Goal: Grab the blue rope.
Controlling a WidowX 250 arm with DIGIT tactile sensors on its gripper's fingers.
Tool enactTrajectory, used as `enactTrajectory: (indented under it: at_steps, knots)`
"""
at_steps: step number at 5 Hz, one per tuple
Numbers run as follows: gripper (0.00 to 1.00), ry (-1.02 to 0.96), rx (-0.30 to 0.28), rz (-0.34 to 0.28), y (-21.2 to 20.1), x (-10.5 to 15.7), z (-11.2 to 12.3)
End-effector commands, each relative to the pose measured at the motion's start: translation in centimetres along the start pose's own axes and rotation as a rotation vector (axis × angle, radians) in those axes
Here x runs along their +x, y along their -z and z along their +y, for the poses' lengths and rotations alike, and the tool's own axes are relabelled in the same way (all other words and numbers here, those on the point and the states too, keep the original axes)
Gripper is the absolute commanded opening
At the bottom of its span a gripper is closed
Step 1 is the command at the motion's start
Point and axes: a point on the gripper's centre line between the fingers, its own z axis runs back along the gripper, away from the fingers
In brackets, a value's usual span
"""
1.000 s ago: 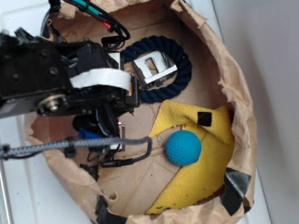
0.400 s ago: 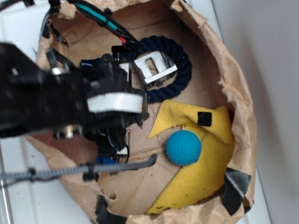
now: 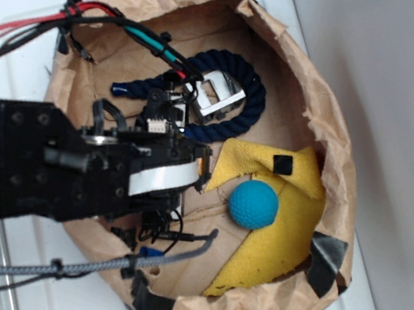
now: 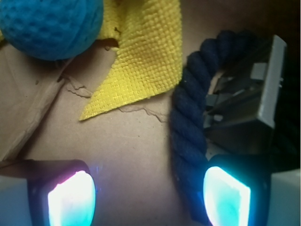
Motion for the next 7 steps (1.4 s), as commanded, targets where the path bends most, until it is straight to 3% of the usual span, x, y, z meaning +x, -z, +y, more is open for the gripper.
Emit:
enactTrajectory:
  at_steps: [1,2,3,6,7]
  knots:
    - [1.0,0.049,-0.113,-0.035,-1.8,1.3,-0.1]
    - [1.0,0.087,-0.153,-0.02,-2.5,1.0,0.2]
    - [1.0,0.104,-0.246,0.006,-2.8,0.9,1.2]
    - [1.0,0.047,-0.151,-0.024,-1.7,2.3,3.8]
    - [1.0,0.036,-0.147,-0.015,-0.6,2.7,4.3]
